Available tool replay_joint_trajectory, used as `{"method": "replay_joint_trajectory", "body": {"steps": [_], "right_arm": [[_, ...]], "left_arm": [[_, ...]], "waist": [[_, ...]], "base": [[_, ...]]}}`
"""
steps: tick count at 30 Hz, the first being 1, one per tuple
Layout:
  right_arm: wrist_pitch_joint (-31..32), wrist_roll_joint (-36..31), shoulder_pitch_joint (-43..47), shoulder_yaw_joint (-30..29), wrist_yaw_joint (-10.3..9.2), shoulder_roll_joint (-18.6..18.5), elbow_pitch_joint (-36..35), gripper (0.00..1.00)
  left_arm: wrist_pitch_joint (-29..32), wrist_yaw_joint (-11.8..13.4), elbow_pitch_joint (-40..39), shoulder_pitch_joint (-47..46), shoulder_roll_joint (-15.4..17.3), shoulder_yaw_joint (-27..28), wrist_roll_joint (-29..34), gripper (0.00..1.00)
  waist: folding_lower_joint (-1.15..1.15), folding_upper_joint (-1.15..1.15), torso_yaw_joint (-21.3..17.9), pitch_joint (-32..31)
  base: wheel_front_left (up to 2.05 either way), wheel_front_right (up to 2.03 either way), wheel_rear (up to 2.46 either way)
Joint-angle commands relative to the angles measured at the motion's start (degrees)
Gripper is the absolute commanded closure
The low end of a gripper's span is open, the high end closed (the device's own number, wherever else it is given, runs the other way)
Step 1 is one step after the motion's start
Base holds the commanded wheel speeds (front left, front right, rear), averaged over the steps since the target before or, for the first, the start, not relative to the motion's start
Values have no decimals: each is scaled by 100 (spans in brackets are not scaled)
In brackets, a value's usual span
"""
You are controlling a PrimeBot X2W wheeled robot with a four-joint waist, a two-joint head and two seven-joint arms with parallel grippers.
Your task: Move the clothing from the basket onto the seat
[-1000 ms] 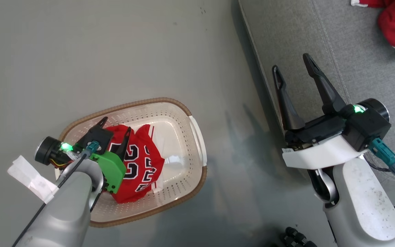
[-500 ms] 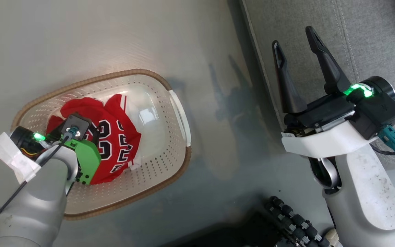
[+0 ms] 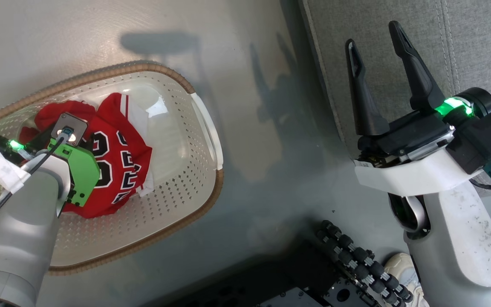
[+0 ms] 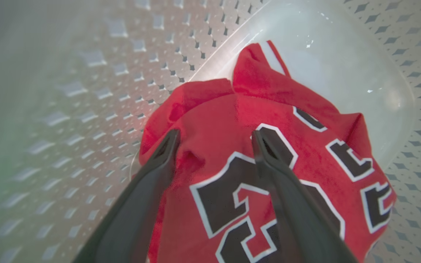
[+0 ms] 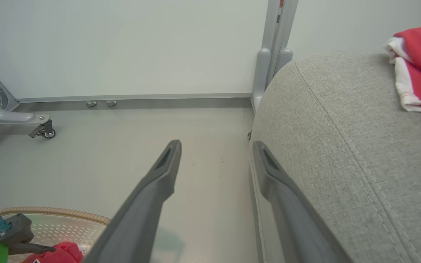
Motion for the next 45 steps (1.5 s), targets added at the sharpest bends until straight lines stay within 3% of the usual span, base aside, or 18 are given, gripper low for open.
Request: {"method": "replay_joint_trajectory", "body": {"steps": [1,8,9,10,11,12,13,21,31,37,40,45], "right_arm": [[-27,26,-46,-2,-6,-7,-42,0],[-26,-30,-34,-16,-6,-8,-94,0],[-26,-37,-33,-18,-6,-8,-98,0],[-26,-48,-30,-16,-6,-8,-102,0],[-26,-57,-33,-13,-6,-7,-100,0],[-26,-62,-44,-3,-6,-8,-97,0],[-26,-67,-57,7,-6,-8,-91,0],[-26,-82,-118,32,-6,-8,10,0],[-26,-112,-83,30,-6,-10,257,0],[-26,-221,97,-40,-6,-11,453,0],[-26,-287,209,-87,-6,-11,549,0],[-26,-378,425,-174,-6,-14,690,0]], "left_arm": [[71,49,24,-145,76,0,-12,0],[539,112,50,-270,75,-175,90,0],[630,123,52,-273,70,-196,107,20],[773,161,57,-264,70,-214,112,58],[889,175,61,-254,61,-236,123,69],[1016,196,62,-242,39,-270,138,97],[1084,207,61,-238,20,-291,145,100],[898,360,59,-84,-212,-364,66,100],[265,409,57,32,-819,-513,9,100],[-197,334,53,105,-1186,-594,-61,100],[-412,91,1,106,-1025,-575,-177,100],[-539,-57,-283,304,-1064,-570,-364,100]], "waist": [[-1,55,-53,115],[-1,55,-33,254],[-1,55,-26,263],[-1,55,-18,272],[-1,55,-13,277],[-1,55,-13,281],[-1,55,-13,281],[-1,55,39,60],[-1,55,336,-585],[-1,55,641,-1115],[-1,55,809,-1417],[-1,55,1062,-1947]], "base": [[0,0,0],[0,0,0],[0,0,0],[0,0,0],[0,0,0],[0,0,0],[0,0,0],[0,0,0],[0,0,0],[0,0,0],[0,0,0],[0,0,0]]}}
